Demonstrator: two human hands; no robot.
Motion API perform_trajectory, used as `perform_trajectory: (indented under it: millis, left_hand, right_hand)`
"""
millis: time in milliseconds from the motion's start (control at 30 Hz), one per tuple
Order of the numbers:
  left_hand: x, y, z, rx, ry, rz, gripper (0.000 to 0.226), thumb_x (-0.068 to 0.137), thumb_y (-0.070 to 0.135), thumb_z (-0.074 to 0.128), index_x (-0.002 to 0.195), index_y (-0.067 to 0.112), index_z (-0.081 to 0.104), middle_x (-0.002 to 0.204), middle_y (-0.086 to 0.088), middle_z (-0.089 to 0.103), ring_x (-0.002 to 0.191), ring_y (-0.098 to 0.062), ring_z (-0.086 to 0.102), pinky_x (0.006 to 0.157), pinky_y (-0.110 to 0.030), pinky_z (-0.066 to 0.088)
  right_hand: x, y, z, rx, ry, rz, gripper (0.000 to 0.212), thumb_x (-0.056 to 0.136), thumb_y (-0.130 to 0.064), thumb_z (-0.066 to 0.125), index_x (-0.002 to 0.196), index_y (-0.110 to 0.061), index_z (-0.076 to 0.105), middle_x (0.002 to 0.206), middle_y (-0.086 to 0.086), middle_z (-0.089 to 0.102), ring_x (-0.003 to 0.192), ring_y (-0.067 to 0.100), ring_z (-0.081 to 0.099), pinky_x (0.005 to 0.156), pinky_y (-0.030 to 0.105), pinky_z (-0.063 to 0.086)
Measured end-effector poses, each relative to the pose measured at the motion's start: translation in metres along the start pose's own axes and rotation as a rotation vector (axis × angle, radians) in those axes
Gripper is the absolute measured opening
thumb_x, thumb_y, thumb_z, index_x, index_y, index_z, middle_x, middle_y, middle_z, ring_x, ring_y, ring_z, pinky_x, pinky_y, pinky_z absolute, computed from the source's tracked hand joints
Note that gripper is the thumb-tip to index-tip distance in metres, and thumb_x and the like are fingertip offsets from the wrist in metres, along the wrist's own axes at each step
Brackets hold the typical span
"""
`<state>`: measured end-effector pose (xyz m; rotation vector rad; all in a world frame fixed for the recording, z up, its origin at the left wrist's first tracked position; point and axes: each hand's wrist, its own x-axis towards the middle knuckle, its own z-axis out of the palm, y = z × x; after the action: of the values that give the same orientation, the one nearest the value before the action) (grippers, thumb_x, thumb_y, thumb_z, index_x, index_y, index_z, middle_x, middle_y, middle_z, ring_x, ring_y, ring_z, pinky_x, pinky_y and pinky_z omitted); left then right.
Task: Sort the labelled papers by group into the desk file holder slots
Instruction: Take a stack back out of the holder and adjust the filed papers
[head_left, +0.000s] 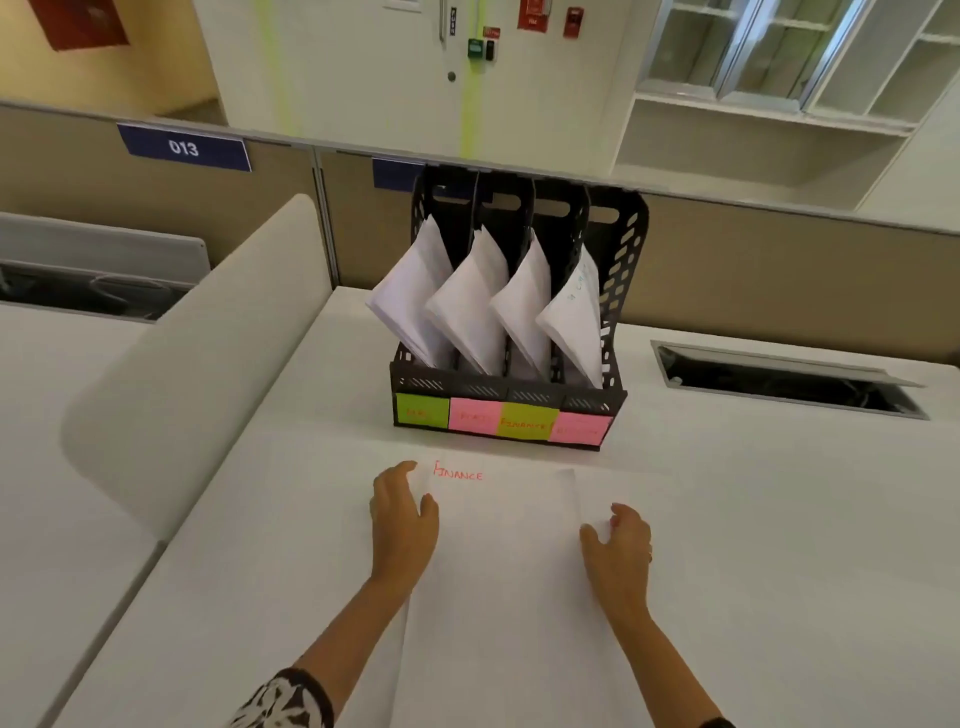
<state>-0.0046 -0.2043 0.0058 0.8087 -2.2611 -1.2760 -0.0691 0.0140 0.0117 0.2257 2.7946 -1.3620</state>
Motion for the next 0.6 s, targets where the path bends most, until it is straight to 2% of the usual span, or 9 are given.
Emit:
perform_trajectory:
  millis: [67,133,167,267,367,433,500,533,600]
  left_hand:
    - [-0.011,-0.006,0.0,-0.055,-0.063,-0.085,0.04,0.091,0.008,0.056,0.129,0.011,0.043,0.127,-0.011,0.051,0.106,-0.024,0.055,0.088,-0.033,0.051]
    - [-0.019,-0.007,-0.002,-0.09,-0.141,-0.136,0.04,0.092,0.012,0.055,0.129,0.013,0.041,0.115,-0.01,0.061,0.088,-0.018,0.059,0.074,-0.026,0.051]
    - [-0.021,-0.008,-0.003,-0.097,-0.168,-0.148,0.04,0.092,0.012,0.056,0.129,0.013,0.041,0.111,-0.007,0.063,0.085,-0.016,0.059,0.072,-0.023,0.049]
    - [-0.026,-0.008,-0.007,-0.123,-0.19,-0.17,0.035,0.092,0.014,0.057,0.126,0.012,0.049,0.108,0.003,0.055,0.092,-0.014,0.054,0.077,-0.023,0.047]
    - [-0.023,-0.006,-0.013,-0.167,-0.229,-0.18,0.017,0.092,0.019,0.057,0.107,0.01,0.061,0.103,-0.003,0.066,0.09,-0.024,0.063,0.08,-0.036,0.054]
    - [-0.02,0.002,-0.017,-0.229,-0.246,-0.199,0.019,0.093,0.024,0.056,0.092,0.007,0.063,0.091,-0.007,0.068,0.083,-0.026,0.064,0.074,-0.041,0.054]
    - [-0.015,0.013,-0.021,-0.275,-0.235,-0.199,0.032,0.094,0.031,0.052,0.076,0.005,0.059,0.075,-0.006,0.06,0.068,-0.022,0.054,0.06,-0.034,0.045]
    - [-0.012,0.021,-0.022,-0.282,-0.232,-0.19,0.035,0.095,0.034,0.05,0.072,0.008,0.056,0.07,-0.004,0.055,0.065,-0.019,0.048,0.057,-0.029,0.039]
    - [-0.006,0.038,-0.023,-0.287,-0.229,-0.165,0.031,0.097,0.034,0.046,0.08,0.012,0.059,0.077,-0.003,0.057,0.071,-0.016,0.05,0.062,-0.025,0.039]
  right_hand:
    - [-0.01,0.006,-0.003,0.076,-0.035,0.014,0.05,0.087,-0.011,0.061,0.133,-0.006,0.041,0.124,0.015,0.052,0.11,0.028,0.052,0.097,0.038,0.042]
    - [-0.016,0.007,-0.006,0.156,-0.065,0.043,0.052,0.087,-0.014,0.063,0.134,-0.009,0.041,0.117,0.012,0.058,0.099,0.021,0.056,0.086,0.03,0.044]
    - [-0.018,0.008,-0.007,0.181,-0.082,0.049,0.052,0.086,-0.015,0.064,0.133,-0.011,0.042,0.113,0.009,0.06,0.094,0.019,0.058,0.082,0.028,0.044]
    - [-0.022,0.013,-0.012,0.262,-0.155,0.088,0.047,0.084,-0.02,0.068,0.128,-0.017,0.049,0.102,-0.001,0.066,0.088,0.019,0.065,0.078,0.031,0.052]
    - [-0.025,0.013,-0.02,0.343,-0.274,0.14,0.037,0.081,-0.029,0.072,0.113,-0.019,0.057,0.092,0.0,0.072,0.084,0.02,0.07,0.074,0.037,0.059]
    - [-0.028,0.01,-0.025,0.41,-0.363,0.116,0.03,0.079,-0.033,0.072,0.104,-0.017,0.066,0.092,0.001,0.075,0.081,0.019,0.072,0.068,0.034,0.06]
    - [-0.035,0.004,-0.031,0.486,-0.421,0.054,0.026,0.079,-0.034,0.072,0.101,-0.02,0.07,0.097,0.0,0.075,0.085,0.016,0.072,0.067,0.028,0.058]
    - [-0.038,0.0,-0.033,0.521,-0.435,0.025,0.025,0.08,-0.033,0.072,0.102,-0.021,0.07,0.099,-0.001,0.075,0.087,0.016,0.072,0.069,0.028,0.058]
    - [-0.043,-0.009,-0.036,0.564,-0.412,-0.029,0.023,0.084,-0.028,0.068,0.106,-0.02,0.069,0.1,-0.001,0.075,0.09,0.017,0.071,0.073,0.03,0.059]
